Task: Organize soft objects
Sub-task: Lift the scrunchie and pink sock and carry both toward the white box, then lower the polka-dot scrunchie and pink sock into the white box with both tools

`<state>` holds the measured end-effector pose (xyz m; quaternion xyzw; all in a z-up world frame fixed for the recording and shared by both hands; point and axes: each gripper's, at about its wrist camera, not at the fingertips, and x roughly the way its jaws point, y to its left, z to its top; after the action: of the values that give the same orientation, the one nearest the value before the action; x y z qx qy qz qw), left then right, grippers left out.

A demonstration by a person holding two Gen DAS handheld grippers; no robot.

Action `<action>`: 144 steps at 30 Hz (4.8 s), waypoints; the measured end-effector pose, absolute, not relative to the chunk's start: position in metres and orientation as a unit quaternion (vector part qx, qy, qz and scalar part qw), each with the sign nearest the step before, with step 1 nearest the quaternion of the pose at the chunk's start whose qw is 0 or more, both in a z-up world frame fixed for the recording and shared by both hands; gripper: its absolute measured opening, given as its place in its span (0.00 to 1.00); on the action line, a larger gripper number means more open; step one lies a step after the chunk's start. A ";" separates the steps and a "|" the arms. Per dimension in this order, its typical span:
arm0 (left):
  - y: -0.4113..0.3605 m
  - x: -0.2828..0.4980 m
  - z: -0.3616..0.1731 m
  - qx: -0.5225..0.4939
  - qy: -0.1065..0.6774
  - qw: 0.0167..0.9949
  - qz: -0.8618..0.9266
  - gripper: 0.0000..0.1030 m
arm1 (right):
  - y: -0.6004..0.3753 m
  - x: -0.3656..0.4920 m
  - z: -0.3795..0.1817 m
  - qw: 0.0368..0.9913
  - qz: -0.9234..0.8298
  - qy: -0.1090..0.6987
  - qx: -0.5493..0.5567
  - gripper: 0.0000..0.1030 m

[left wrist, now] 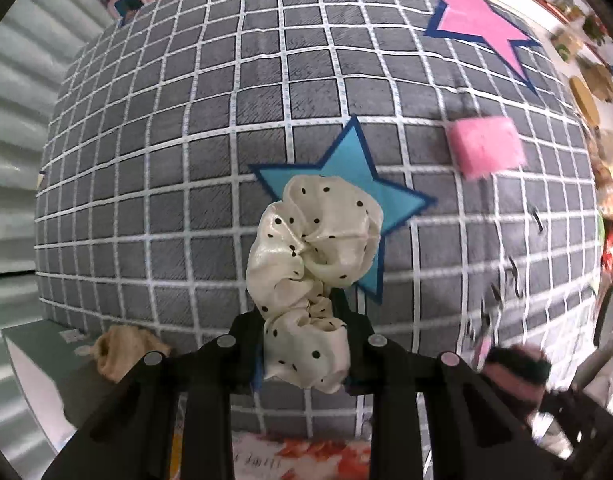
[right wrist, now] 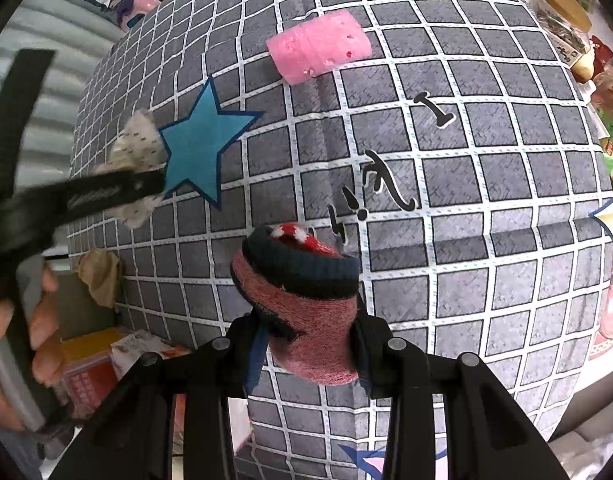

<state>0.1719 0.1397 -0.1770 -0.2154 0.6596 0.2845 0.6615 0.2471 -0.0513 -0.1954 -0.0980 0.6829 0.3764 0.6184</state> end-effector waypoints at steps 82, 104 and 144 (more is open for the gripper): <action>0.125 -0.106 -0.008 -0.244 0.520 0.750 0.328 0.30 | 0.031 0.036 -0.026 0.644 0.494 0.548 -0.203 0.38; 0.160 -0.197 -0.020 -0.303 0.499 0.707 0.399 0.29 | 0.095 -0.049 -0.020 0.591 0.556 0.520 -0.268 0.37; 0.237 -0.240 -0.089 -0.355 0.528 0.647 0.419 0.29 | 0.193 -0.101 -0.056 0.554 0.556 0.518 -0.339 0.38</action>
<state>-0.2402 0.2373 -0.0892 -0.3553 0.5282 0.4192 0.6473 -0.1009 0.1929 -0.0561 -0.3388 0.5183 0.5565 0.5540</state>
